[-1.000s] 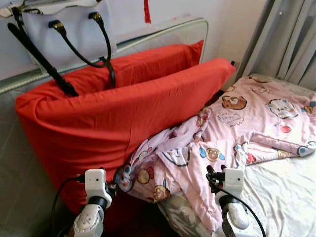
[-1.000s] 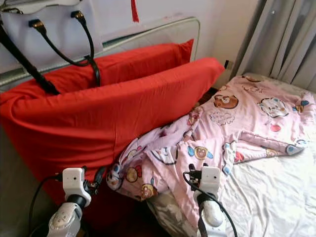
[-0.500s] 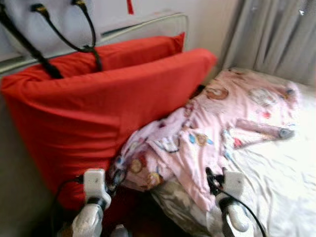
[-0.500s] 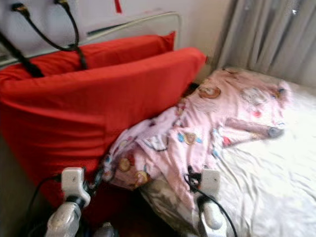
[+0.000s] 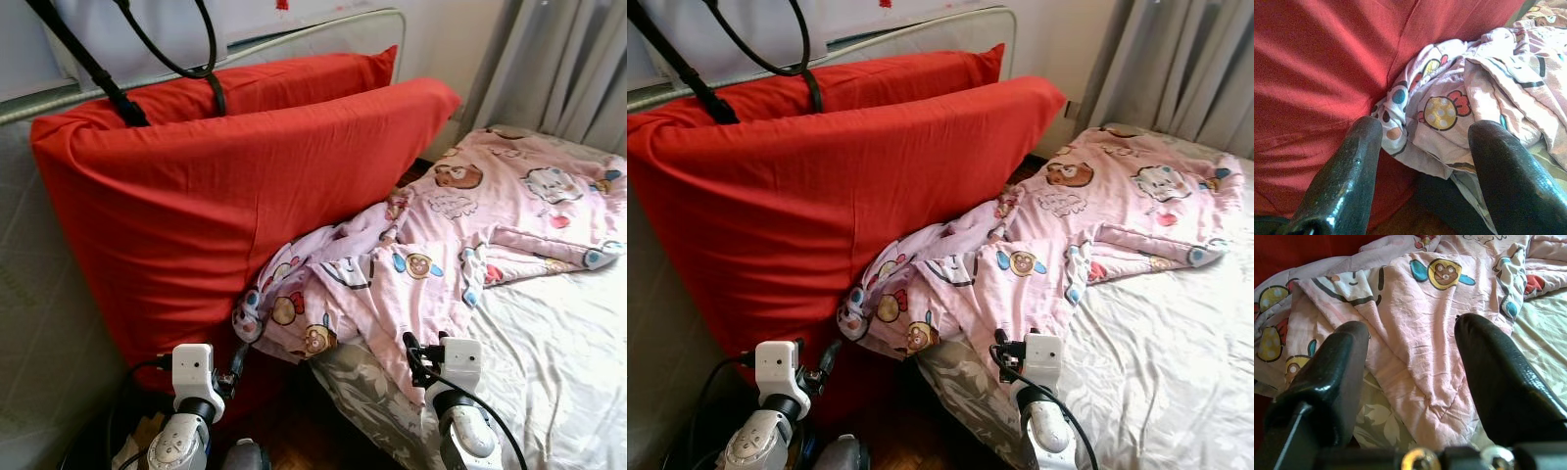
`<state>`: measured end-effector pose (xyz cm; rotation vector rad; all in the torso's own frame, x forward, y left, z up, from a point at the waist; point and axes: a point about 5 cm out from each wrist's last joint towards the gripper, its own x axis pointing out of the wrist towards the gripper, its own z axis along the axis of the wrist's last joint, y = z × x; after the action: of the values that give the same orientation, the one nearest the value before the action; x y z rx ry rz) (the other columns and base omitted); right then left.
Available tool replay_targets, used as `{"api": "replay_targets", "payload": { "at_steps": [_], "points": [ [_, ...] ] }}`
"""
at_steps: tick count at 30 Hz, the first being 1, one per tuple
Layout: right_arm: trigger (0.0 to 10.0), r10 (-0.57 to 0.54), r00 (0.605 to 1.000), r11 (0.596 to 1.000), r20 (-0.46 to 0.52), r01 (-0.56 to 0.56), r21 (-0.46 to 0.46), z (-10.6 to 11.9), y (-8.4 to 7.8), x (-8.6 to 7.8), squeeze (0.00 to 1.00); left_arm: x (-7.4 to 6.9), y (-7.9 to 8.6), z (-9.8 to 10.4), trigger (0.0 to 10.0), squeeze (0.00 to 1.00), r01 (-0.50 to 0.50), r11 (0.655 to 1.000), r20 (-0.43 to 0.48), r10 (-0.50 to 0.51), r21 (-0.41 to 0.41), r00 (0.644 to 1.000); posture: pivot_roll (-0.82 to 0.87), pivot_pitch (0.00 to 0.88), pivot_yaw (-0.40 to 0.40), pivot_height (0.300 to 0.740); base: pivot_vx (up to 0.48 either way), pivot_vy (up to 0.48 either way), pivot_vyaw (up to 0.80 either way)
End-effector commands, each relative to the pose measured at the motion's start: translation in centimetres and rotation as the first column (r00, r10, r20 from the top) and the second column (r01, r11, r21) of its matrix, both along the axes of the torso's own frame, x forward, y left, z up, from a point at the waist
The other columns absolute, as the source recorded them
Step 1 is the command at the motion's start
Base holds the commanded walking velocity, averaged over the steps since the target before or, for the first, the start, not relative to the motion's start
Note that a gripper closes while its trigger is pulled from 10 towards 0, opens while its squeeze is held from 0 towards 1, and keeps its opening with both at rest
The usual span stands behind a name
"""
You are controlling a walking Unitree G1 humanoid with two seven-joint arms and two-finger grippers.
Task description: Clean up the room
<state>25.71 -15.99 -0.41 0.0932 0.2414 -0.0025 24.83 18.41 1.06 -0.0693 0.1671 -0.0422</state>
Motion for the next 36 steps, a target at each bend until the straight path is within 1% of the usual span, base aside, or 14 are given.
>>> {"api": "replay_targets", "payload": {
  "at_steps": [1,6,8,9,10,11,15,16,17,27,36],
  "points": [
    [10.0,0.004,1.000,1.000,0.002,-0.004,0.006,0.1,0.2,0.2,0.00,0.3,-0.1,0.5,10.0,0.00,0.005,1.000,0.017,-0.004,-0.006,1.000,-0.04,0.000,-0.018,0.652,0.000,0.000,0.00],
    [10.0,0.006,1.000,1.000,-0.001,-0.006,-0.002,0.0,0.2,0.2,0.00,0.3,-0.1,0.5,10.0,0.00,0.005,1.000,0.017,-0.005,-0.009,1.000,-0.04,0.000,-0.019,0.652,0.000,0.000,0.00],
    [10.0,0.015,1.000,1.000,-0.028,-0.015,-0.005,-0.4,0.2,0.1,0.00,0.3,-0.1,0.5,10.0,0.00,0.004,1.000,0.016,-0.004,-0.010,1.000,-0.04,0.000,-0.019,0.652,0.000,0.000,0.00],
    [10.0,0.020,1.000,1.000,-0.017,-0.020,0.023,-0.4,0.3,0.0,0.00,0.3,-0.1,0.5,10.0,0.00,0.004,1.000,0.016,-0.003,-0.010,1.000,-0.04,0.000,-0.021,0.652,0.000,0.000,0.00],
    [10.0,0.020,1.000,1.000,-0.020,-0.019,0.024,-0.5,0.3,0.0,0.00,0.3,-0.1,0.5,10.0,0.00,0.003,1.000,0.016,-0.003,-0.010,1.000,-0.04,0.000,-0.021,0.652,0.000,0.000,0.00],
    [10.0,0.020,1.000,0.999,-0.023,-0.019,0.028,-0.6,0.3,-0.1,1.00,0.3,-0.1,0.5,10.0,0.00,0.002,1.000,0.016,-0.002,-0.009,1.000,-0.04,0.000,-0.021,0.652,0.000,0.000,0.00],
    [10.0,0.019,0.999,1.000,-0.044,-0.018,0.021,-0.9,0.2,-0.2,1.00,0.3,-0.1,0.5,10.0,0.00,0.001,1.000,0.016,-0.001,-0.009,1.000,-0.04,0.000,-0.022,0.652,0.000,0.000,0.00],
    [10.0,0.019,0.999,1.000,-0.051,-0.018,0.017,-1.0,0.2,-0.2,0.36,0.3,-0.1,0.5,10.0,0.00,0.001,1.000,0.016,-0.001,-0.009,1.000,-0.04,0.000,-0.021,0.652,0.000,0.000,0.00],
    [10.0,0.016,0.997,1.000,-0.072,-0.015,0.012,-1.3,0.0,-0.3,0.00,0.4,-0.1,0.5,10.0,0.00,0.001,1.000,0.016,-0.001,-0.009,1.000,-0.03,0.000,-0.021,0.652,0.000,0.000,0.00],
    [10.0,0.008,0.991,1.000,-0.131,-0.005,0.023,-2.1,-1.0,-0.7,0.00,0.4,-0.1,0.6,10.0,0.00,-0.003,1.000,0.018,0.003,-0.006,1.000,-0.04,0.000,-0.021,0.652,0.024,0.000,0.00],
    [10.0,0.010,0.988,1.000,-0.157,-0.006,0.025,-2.5,-1.1,-0.9,0.00,0.4,-0.1,0.6,10.0,0.00,-0.003,1.000,0.019,0.003,-0.009,1.000,-0.03,0.000,-0.024,0.652,0.150,0.000,0.00]
  ]
}}
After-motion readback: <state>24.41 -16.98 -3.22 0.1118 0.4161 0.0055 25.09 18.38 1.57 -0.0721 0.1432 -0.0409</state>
